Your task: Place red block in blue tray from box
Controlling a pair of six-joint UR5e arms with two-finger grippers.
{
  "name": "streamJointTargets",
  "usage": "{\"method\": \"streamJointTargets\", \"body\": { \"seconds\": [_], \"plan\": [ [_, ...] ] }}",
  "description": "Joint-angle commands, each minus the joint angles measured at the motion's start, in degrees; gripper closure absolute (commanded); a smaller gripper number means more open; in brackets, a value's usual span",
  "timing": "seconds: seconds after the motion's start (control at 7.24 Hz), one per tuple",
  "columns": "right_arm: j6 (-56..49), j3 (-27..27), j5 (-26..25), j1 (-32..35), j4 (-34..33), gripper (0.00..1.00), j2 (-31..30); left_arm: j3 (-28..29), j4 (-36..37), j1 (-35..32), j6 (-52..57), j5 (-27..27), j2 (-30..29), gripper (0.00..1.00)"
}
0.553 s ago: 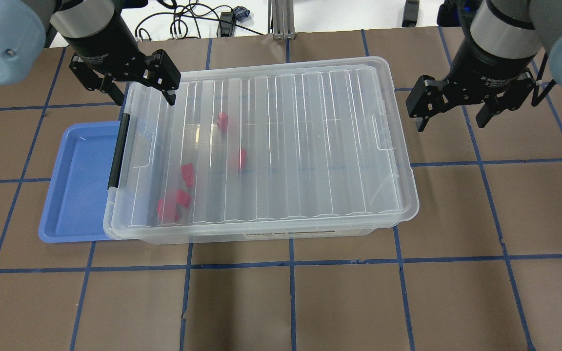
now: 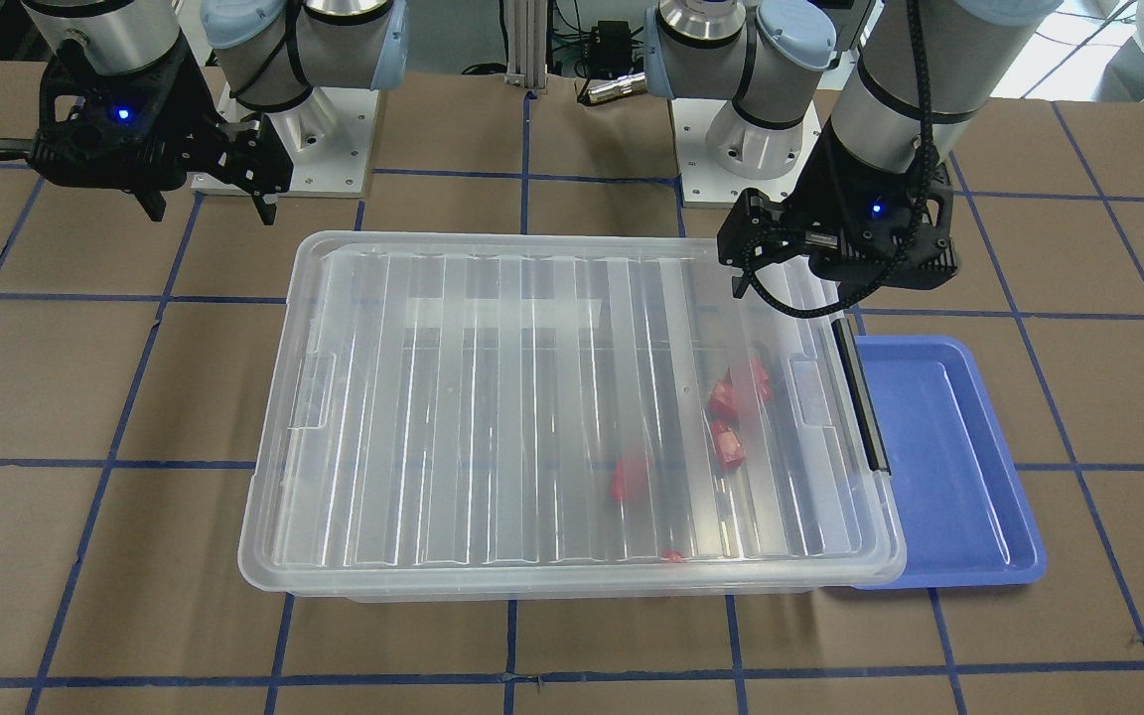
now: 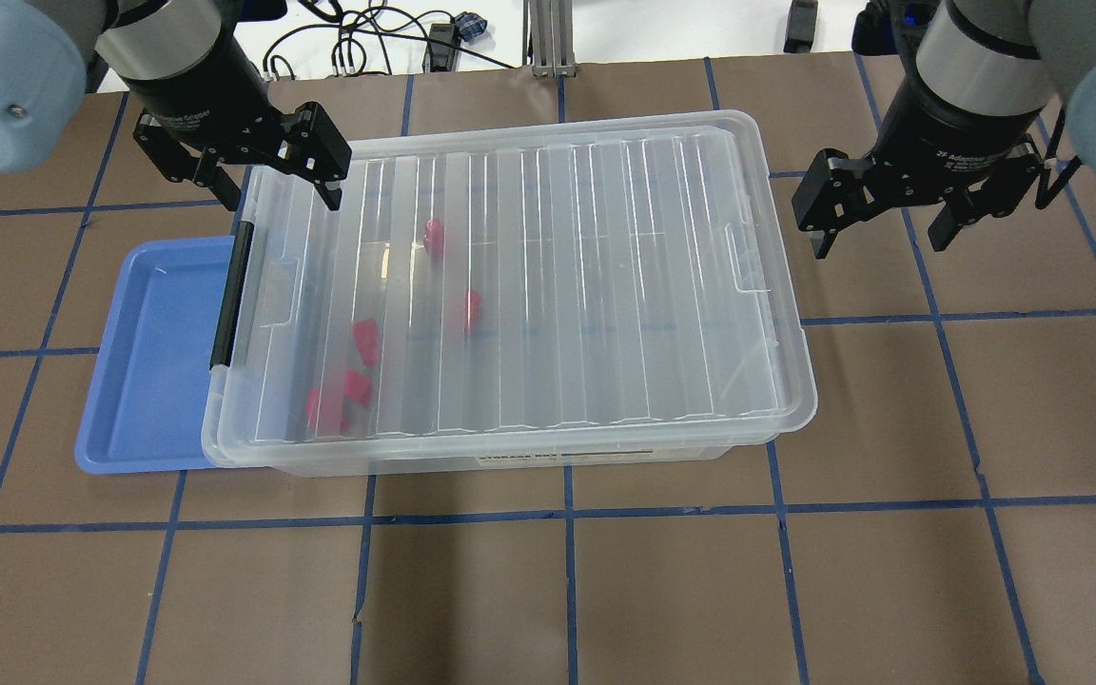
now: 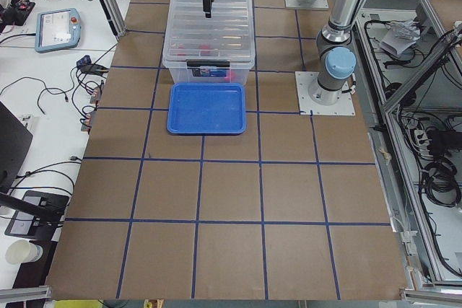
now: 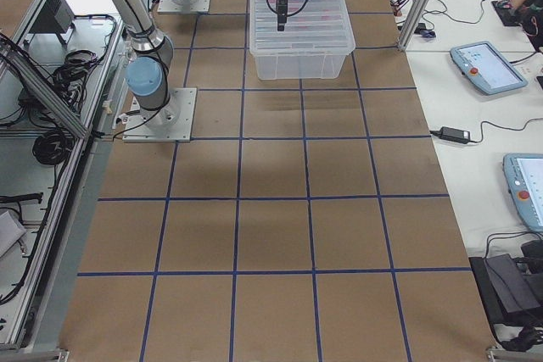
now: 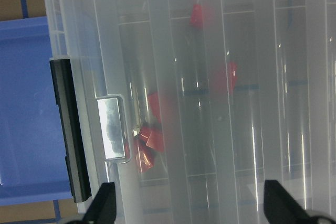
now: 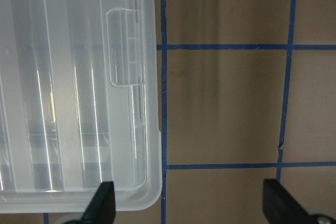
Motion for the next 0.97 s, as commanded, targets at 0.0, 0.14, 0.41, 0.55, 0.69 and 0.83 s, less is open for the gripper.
{"method": "streamJointTargets", "body": {
  "seconds": [0.0,0.14,0.41,0.55,0.69,0.83],
  "plan": [
    [-0.1,0.0,-0.1,-0.1,-0.2,0.0,0.2,0.1,0.1,-0.1,0.0,0.1,-0.2,0.0],
    [-0.2,0.0,0.1,-0.5,-0.4,0.0,0.3,0.0,0.0,-0.1,0.0,0.1,-0.1,0.0],
    [0.1,0.0,0.1,-0.4,-1.2,0.0,0.9,0.2,0.0,-0.1,0.1,0.5,-0.1,0.0],
    [0.1,0.0,0.0,-0.4,-1.2,0.0,1.4,0.9,-1.0,-0.1,0.0,0.7,0.4,0.0],
    [0.0,0.0,0.1,-0.4,-1.2,0.0,1.5,1.0,-3.1,0.0,-0.1,0.6,0.6,0.0],
    [0.0,0.0,0.1,-0.4,-1.3,0.0,2.2,1.0,-3.2,0.3,0.0,0.7,0.6,0.0]
  ]
}}
